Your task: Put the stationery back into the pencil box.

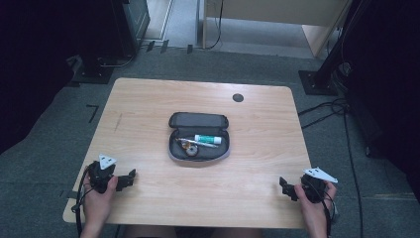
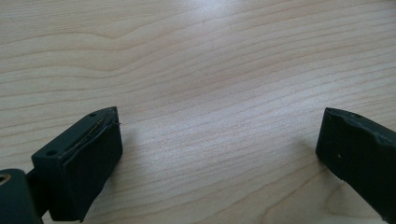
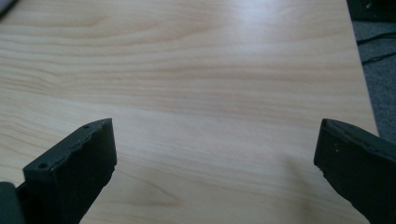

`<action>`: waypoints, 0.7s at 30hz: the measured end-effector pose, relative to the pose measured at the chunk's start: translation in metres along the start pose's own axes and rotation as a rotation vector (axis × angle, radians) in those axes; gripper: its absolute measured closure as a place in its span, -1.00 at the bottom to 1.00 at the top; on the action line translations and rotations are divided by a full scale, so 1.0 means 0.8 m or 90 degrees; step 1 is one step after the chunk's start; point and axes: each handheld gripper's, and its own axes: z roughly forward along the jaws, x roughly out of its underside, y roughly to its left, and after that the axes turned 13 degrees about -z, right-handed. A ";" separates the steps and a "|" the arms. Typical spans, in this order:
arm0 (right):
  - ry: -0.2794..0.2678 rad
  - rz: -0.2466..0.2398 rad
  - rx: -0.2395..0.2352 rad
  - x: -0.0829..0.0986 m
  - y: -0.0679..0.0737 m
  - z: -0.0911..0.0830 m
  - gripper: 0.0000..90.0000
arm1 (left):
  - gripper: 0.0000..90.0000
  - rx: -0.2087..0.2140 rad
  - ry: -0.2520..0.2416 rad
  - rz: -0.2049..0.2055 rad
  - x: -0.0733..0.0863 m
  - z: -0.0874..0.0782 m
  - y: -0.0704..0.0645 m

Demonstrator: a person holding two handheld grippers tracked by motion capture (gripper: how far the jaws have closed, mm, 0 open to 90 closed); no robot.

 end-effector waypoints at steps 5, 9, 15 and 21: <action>0.013 0.000 0.019 0.016 -0.012 -0.002 -1.00 | -0.99 0.000 0.000 0.000 0.000 0.000 0.000; 0.017 0.001 0.025 0.022 -0.014 -0.003 -1.00 | -0.99 0.000 0.000 -0.001 0.001 -0.001 -0.001; 0.019 -0.041 0.024 0.021 -0.007 0.000 -1.00 | -0.99 0.001 0.000 0.000 0.001 -0.001 -0.001; 0.019 -0.048 0.014 0.020 -0.001 0.000 -1.00 | -0.99 0.001 0.001 0.001 0.001 -0.001 0.000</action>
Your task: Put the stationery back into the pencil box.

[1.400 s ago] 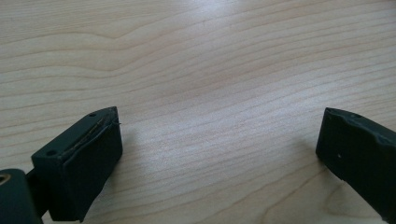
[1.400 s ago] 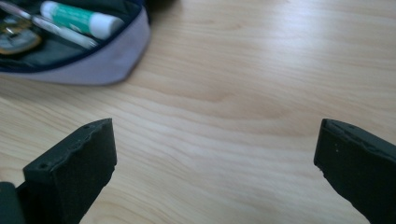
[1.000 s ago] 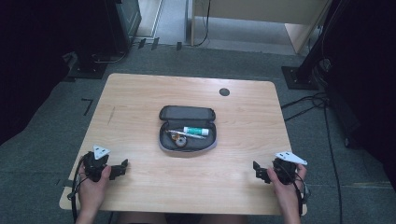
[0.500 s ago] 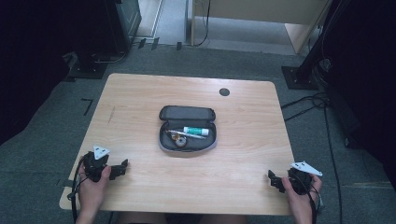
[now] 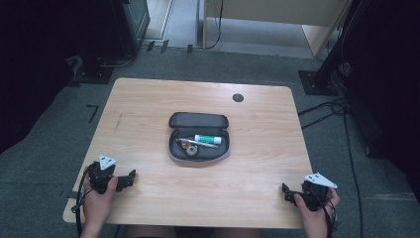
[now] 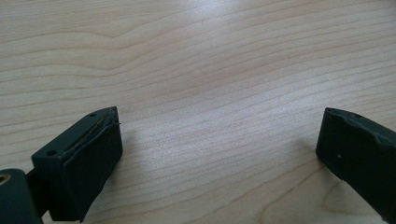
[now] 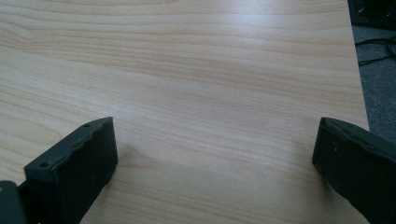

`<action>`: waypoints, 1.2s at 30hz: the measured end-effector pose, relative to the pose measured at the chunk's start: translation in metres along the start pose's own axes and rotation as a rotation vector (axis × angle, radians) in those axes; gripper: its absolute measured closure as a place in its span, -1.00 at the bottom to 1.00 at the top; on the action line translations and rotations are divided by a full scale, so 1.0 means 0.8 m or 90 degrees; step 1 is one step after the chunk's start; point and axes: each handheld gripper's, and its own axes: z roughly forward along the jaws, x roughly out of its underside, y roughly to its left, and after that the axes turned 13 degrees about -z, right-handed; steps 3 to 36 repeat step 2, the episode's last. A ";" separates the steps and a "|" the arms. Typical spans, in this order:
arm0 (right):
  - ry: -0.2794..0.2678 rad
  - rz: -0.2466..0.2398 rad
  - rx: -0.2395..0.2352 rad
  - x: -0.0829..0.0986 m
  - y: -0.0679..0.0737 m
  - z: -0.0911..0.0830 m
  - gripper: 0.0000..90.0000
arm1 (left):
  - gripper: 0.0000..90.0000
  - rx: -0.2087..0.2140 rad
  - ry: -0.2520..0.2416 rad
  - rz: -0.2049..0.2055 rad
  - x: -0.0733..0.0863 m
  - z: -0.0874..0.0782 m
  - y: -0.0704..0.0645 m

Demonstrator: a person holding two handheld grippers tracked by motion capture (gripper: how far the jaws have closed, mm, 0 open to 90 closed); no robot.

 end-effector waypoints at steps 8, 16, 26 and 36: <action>0.000 0.000 0.000 0.000 0.000 0.000 -1.00 | -0.99 0.000 0.000 0.000 0.000 0.000 0.000; 0.000 0.000 0.000 0.000 0.000 0.000 -1.00 | -0.99 0.000 0.000 0.000 0.000 0.000 0.000; 0.000 0.000 0.000 0.000 0.000 0.000 -1.00 | -0.99 0.000 0.000 0.000 0.000 0.000 0.000; 0.000 0.000 0.000 0.000 0.000 0.000 -1.00 | -0.99 0.000 0.000 0.000 0.000 0.000 0.000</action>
